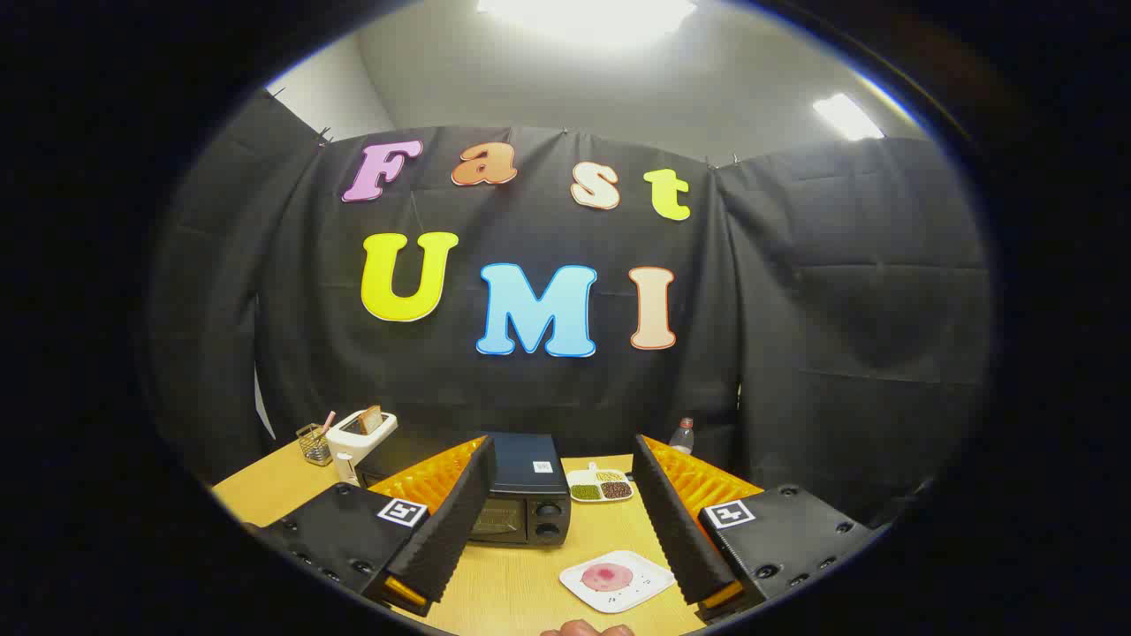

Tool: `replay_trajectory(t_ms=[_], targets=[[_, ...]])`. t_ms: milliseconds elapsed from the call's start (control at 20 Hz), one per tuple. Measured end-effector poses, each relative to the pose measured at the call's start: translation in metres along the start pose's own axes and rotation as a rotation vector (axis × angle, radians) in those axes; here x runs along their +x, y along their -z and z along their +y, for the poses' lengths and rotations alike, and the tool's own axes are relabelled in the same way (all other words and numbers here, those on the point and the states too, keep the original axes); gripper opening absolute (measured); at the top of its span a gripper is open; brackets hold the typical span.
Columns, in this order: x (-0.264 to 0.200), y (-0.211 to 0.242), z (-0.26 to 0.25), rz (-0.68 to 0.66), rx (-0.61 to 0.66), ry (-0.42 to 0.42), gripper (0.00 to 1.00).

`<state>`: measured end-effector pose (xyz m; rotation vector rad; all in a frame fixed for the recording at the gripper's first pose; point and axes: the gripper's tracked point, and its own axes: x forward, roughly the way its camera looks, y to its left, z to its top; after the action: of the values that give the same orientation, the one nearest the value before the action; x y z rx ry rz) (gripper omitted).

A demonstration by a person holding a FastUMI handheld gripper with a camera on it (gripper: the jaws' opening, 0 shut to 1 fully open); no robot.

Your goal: Open the toaster oven, put the food inside, and close the toaster oven door.

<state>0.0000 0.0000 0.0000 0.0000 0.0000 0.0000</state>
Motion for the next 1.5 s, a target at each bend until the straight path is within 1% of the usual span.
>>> replay_trajectory(t_ms=[950, 1300, 1500], targets=[[-0.005, 0.000, 0.011, 0.035, 0.008, -0.015, 0.98], [-0.003, -0.008, 0.033, 0.054, 0.036, -0.028, 0.98], [0.007, -0.002, 0.055, 0.088, 0.051, -0.040, 0.98]])
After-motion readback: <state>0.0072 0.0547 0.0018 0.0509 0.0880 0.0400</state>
